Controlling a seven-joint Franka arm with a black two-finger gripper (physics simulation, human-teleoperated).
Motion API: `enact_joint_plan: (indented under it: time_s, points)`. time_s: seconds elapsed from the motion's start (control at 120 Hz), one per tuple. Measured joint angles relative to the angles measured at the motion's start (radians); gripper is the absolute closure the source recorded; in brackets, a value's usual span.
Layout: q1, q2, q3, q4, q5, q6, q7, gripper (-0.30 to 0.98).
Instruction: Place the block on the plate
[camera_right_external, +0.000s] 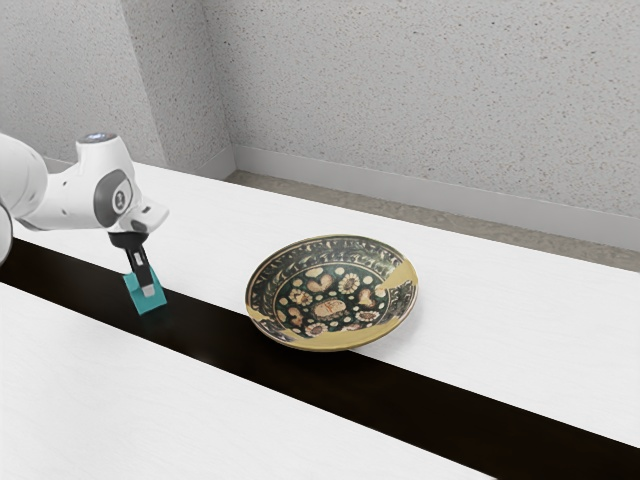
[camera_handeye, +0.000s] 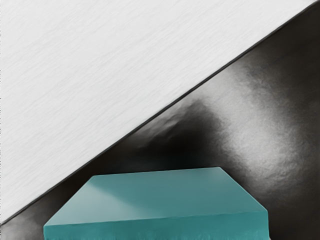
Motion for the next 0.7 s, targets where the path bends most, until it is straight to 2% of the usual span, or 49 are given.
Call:
enact_joint_plan:
  time_s: [0.417,0.7]
  points:
    - [-0.026,-0.078,-0.001,-0.015,0.010,-0.014,-0.018,0.31]
    - [-0.157,-0.160,0.000,-0.022,0.059,-0.051,-0.062,0.31]
